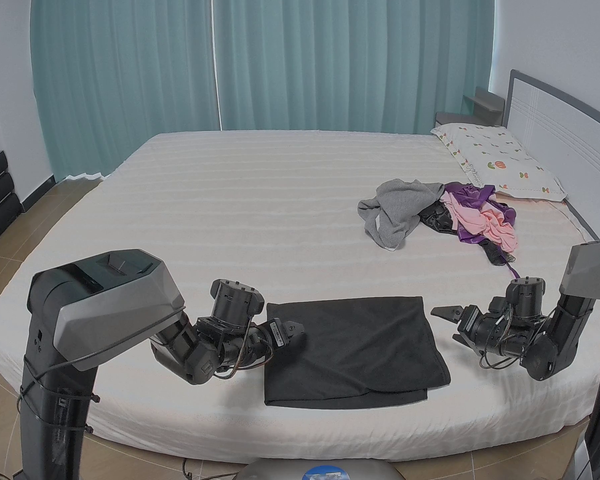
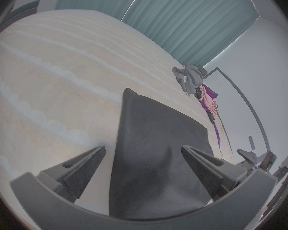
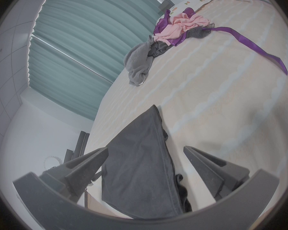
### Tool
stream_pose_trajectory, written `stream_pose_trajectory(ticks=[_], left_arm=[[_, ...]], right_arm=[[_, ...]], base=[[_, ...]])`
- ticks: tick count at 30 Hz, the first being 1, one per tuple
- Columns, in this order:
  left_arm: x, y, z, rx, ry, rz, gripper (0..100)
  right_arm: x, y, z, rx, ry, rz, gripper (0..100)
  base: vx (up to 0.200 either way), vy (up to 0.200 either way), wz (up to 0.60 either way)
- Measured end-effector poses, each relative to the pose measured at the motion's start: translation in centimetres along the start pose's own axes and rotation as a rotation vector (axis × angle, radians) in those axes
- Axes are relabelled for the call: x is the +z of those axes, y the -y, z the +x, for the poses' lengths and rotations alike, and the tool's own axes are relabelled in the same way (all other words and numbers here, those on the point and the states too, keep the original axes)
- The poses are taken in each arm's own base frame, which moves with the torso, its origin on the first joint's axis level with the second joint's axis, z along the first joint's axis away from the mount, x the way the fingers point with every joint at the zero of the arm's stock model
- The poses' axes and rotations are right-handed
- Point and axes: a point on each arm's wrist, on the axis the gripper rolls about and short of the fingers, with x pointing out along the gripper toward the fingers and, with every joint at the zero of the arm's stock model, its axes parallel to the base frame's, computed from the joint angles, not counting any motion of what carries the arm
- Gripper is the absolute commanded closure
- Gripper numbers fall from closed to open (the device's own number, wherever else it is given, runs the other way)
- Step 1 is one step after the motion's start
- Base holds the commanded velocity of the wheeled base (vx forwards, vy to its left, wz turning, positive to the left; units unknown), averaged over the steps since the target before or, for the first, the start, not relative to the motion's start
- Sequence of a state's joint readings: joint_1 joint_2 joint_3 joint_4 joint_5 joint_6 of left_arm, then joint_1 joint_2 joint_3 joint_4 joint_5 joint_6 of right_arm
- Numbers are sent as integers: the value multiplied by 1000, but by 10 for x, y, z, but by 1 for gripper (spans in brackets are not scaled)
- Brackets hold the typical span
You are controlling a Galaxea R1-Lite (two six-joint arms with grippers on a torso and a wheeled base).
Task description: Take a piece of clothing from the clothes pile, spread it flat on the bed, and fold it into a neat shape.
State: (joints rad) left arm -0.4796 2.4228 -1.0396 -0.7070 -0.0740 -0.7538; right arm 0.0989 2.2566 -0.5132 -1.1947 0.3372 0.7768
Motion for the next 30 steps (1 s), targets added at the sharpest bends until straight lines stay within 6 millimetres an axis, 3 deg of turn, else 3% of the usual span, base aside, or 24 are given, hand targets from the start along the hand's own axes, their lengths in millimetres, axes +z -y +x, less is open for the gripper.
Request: stream_pose_trajectory(ticks=[10, 11, 30], left_arm=[[-3, 2, 11, 5, 13, -1, 0], [-3, 2, 12, 5, 13, -6, 100], [-7, 0, 9, 8, 12, -55, 100]], right_arm=[[-11, 4, -7, -14, -22, 14, 0], [-11, 4, -7, -15, -22, 14, 0], [-10, 14, -14, -42, -20, 44, 0]], base=[[0, 0, 0], [0, 0, 0], [0, 0, 0]])
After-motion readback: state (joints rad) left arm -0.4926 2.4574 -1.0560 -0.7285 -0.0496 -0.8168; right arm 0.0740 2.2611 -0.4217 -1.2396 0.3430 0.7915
